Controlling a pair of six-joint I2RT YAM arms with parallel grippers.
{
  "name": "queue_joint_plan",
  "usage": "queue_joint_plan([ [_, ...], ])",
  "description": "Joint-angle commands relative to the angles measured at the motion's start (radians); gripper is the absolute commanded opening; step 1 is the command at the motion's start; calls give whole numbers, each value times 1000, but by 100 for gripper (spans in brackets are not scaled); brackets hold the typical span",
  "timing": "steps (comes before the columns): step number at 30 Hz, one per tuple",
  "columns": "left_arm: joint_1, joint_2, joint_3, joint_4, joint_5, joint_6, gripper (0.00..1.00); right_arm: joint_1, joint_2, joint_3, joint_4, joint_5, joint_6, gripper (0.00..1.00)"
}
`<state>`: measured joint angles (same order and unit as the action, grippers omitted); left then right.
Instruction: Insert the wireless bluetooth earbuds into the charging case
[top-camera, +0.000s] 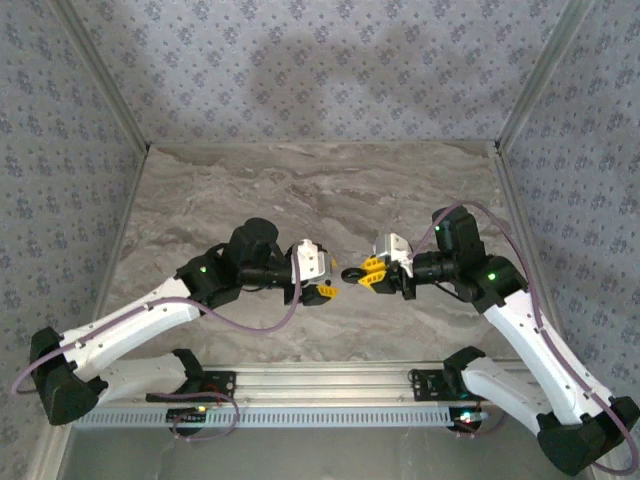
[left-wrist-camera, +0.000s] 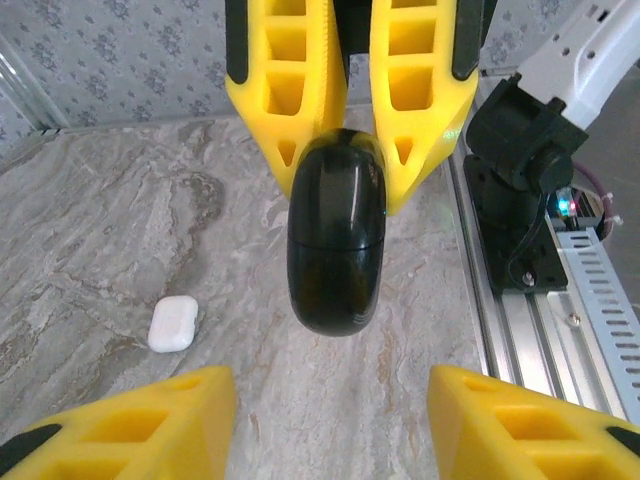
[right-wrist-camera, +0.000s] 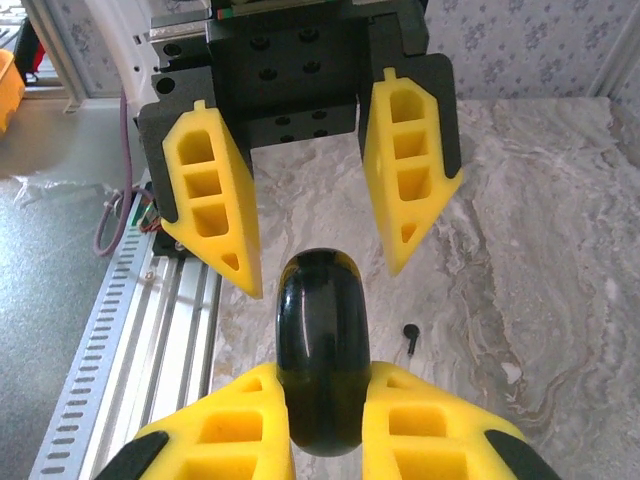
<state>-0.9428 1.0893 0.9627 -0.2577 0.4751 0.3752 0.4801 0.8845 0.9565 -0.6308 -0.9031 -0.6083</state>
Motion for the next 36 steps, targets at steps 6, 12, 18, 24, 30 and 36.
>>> queue_joint_plan([
  [6, -8, 41, 64, -13, 26, 37, 49, 62, 44, 41, -44, 27, -34, 14],
  [12, -11, 53, 72, -18, 36, 41, 44, 78, 62, 39, -22, 27, -33, 14],
  [18, -15, 56, 73, -26, 38, 42, 42, 86, 68, 33, 6, 29, -24, 14],
  [24, -20, 70, 85, -45, 49, 51, 32, 100, 75, 36, 15, 46, -22, 15],
  [30, -22, 71, 87, -58, 50, 59, 23, 102, 69, 35, 17, 56, -20, 15],
  [36, -22, 57, 73, -59, 35, 54, 32, 100, 55, 33, 17, 62, -21, 15],
])
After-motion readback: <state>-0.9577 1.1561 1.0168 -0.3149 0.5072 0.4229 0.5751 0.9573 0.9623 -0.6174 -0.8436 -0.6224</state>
